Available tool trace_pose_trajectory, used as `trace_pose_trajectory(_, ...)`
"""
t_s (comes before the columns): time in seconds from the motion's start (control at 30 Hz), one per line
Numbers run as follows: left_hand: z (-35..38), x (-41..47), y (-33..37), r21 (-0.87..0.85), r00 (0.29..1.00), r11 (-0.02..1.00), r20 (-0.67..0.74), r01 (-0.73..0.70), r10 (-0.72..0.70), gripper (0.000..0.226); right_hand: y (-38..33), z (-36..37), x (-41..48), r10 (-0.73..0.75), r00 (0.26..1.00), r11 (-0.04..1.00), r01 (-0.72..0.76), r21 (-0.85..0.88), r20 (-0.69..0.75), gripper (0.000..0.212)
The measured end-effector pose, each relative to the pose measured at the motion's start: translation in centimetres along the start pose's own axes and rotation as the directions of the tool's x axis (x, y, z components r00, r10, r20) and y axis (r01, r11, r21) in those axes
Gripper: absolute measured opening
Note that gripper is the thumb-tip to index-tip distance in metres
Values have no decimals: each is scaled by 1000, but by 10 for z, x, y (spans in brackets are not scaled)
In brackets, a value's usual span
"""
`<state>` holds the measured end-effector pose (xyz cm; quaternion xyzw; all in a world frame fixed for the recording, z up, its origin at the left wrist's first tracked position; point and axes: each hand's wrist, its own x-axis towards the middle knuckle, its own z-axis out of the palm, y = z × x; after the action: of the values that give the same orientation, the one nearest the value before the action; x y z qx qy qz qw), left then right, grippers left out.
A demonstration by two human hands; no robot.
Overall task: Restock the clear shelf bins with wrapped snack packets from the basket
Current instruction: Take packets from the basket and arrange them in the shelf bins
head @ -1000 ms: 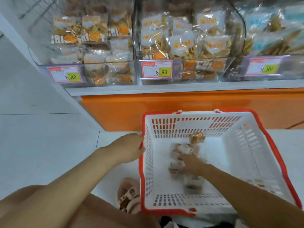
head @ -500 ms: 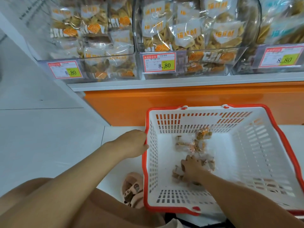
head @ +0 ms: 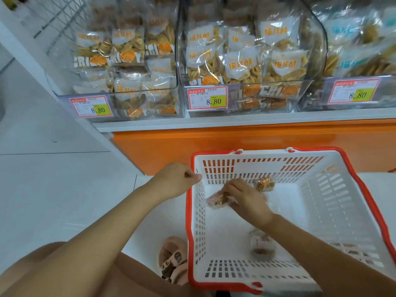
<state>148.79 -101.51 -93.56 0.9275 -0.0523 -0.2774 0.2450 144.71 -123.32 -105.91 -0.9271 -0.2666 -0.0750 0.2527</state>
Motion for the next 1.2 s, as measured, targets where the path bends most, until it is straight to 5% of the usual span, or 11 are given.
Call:
trace_pose_trajectory(0.1,-21,-8,16,-403,982,912,190,77,1,58,-31,-64,46,-315,885,949,287,-133,-342,8)
trace_pose_trajectory(0.17,-30,-15,24,-618,945,782,298,83,136,56,-47,-97,63,-426,807,904,370,-212,-409,9)
trace_pose_trajectory(0.27,-41,-23,37,-734,955,679,212,16,206,50,-46,-128,73,-489,788,868,402,-290,-373,8)
trace_pose_trajectory(0.4,-55,-27,40,-702,987,706,29,-94,160,35,-31,-156,81,-201,921,970,140,-198,-334,5)
trace_pose_trajectory(0.53,-69,-31,41,-578,968,779,-191,-243,161,11,-37,-187,89,262,943,926,-185,330,-205,16)
trace_pose_trajectory(0.6,-77,-34,44,-463,948,836,-248,-295,197,19,-49,-201,101,207,978,888,-174,427,-34,30)
trace_pose_trajectory(0.73,-94,-42,46,-306,922,898,-323,-315,214,29,-81,-210,134,34,966,986,-73,147,255,55)
trace_pose_trajectory(0.87,-122,-55,45,-454,864,814,-491,-362,109,39,-104,-210,169,14,928,997,-41,64,373,31)
trace_pose_trajectory(0.97,-142,-60,40,-562,777,659,-626,-500,56,32,-122,-212,198,-62,876,973,-54,225,479,55)
trace_pose_trajectory(1.1,-162,-48,26,-638,624,475,-752,-606,-213,20,-136,-216,240,32,936,916,-168,365,349,43)
trace_pose_trajectory(1.2,-174,-29,15,-775,729,330,-626,-539,-277,27,-129,-207,275,250,946,766,-325,555,208,29)
